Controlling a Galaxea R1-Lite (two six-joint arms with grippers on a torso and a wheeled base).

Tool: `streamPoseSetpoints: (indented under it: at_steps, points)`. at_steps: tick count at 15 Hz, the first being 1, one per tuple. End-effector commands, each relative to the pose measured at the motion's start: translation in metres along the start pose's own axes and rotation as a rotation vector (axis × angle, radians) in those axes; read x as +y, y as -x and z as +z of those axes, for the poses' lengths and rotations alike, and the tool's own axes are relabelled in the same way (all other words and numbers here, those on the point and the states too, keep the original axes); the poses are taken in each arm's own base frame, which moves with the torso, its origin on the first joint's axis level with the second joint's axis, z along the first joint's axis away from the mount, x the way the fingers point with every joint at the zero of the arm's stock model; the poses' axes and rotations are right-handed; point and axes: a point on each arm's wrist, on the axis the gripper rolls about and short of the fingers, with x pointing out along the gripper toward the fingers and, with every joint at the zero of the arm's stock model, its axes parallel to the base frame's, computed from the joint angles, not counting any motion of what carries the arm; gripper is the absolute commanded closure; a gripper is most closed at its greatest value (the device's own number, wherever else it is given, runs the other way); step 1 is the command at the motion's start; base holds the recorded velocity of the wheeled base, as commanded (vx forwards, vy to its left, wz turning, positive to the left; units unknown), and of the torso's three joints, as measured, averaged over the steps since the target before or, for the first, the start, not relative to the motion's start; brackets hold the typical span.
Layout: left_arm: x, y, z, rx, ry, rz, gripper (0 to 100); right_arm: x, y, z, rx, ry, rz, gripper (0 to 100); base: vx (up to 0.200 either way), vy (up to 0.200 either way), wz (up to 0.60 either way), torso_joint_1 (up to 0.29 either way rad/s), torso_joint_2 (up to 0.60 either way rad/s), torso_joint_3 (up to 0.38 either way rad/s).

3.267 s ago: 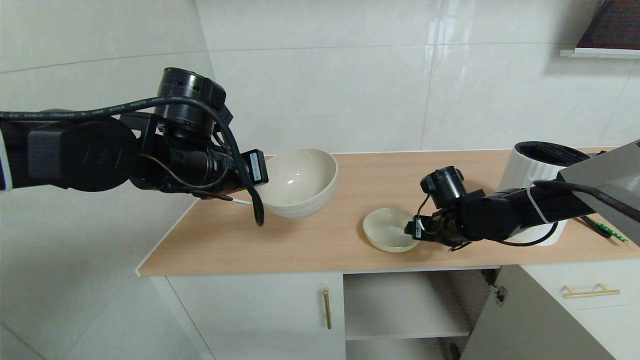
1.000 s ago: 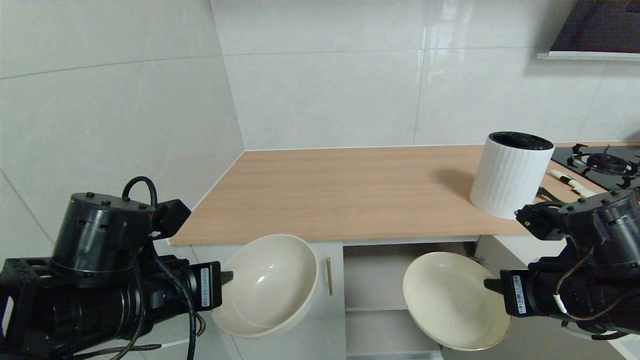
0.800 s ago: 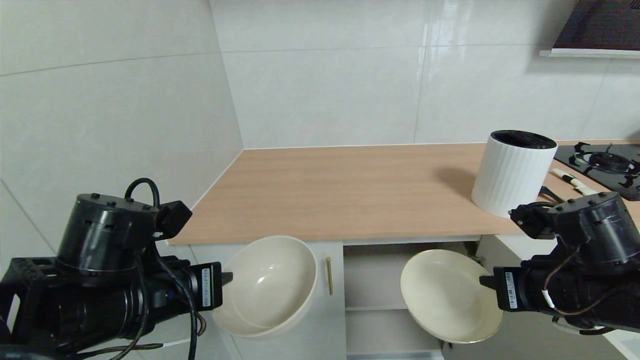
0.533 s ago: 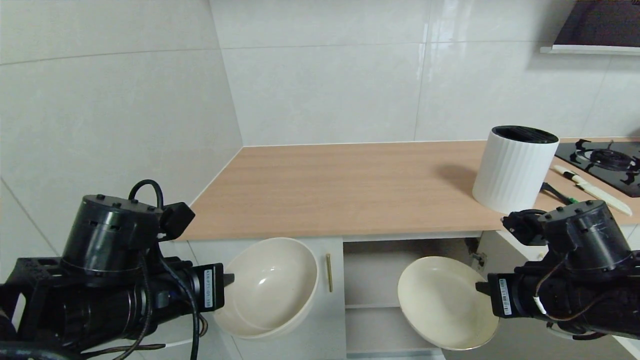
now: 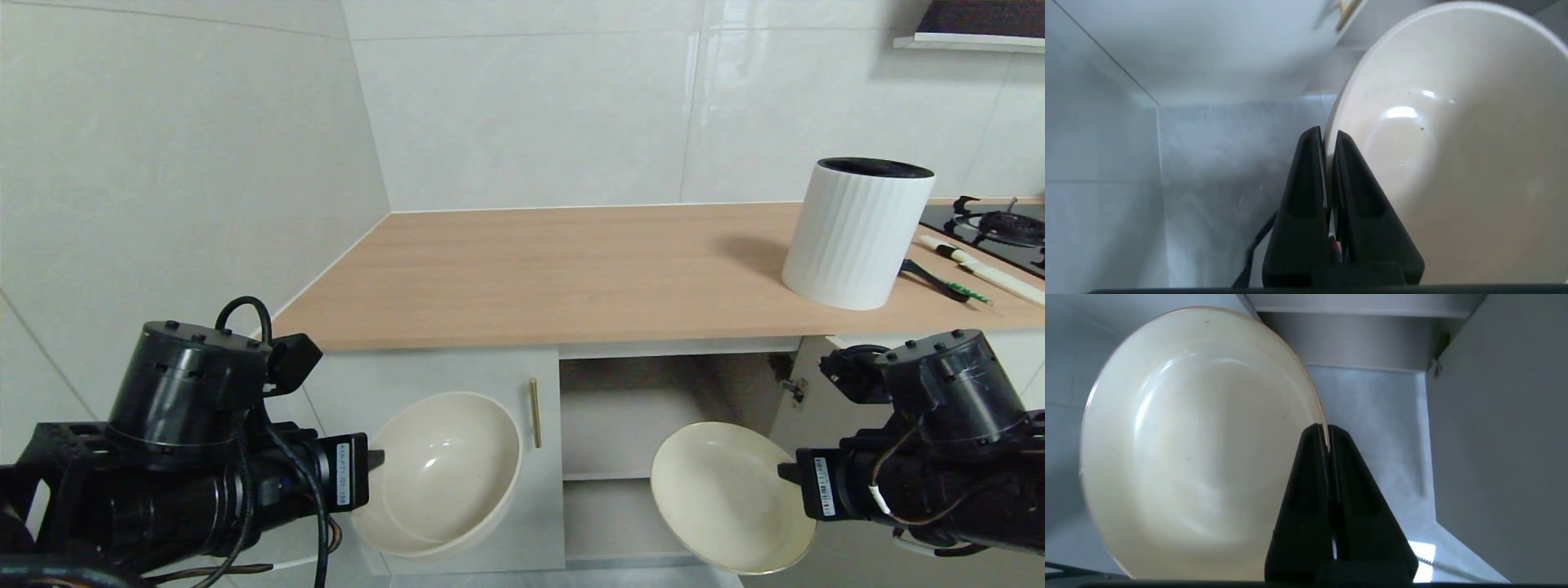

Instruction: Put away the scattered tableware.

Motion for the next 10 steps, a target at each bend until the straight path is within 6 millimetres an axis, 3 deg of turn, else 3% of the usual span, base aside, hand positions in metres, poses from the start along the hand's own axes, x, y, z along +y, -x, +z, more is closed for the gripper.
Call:
streamPoseSetpoints:
  at_steps: [1, 10]
  points:
    - [-0.0001, -0.0019, -0.0004, 0.006, -0.001, 0.003, 100, 0.0, -0.001, -0.0003, 0.004, 0.0, -0.001, 100, 0.0, 0.0, 0.0, -0.168, 0.5, 0.32]
    - [0.0001, -0.002, -0.0008, 0.007, -0.001, 0.004, 100, -0.0002, -0.0027, -0.0015, 0.011, 0.001, -0.004, 100, 0.0, 0.0, 0.0, -0.137, 0.46, 0.329]
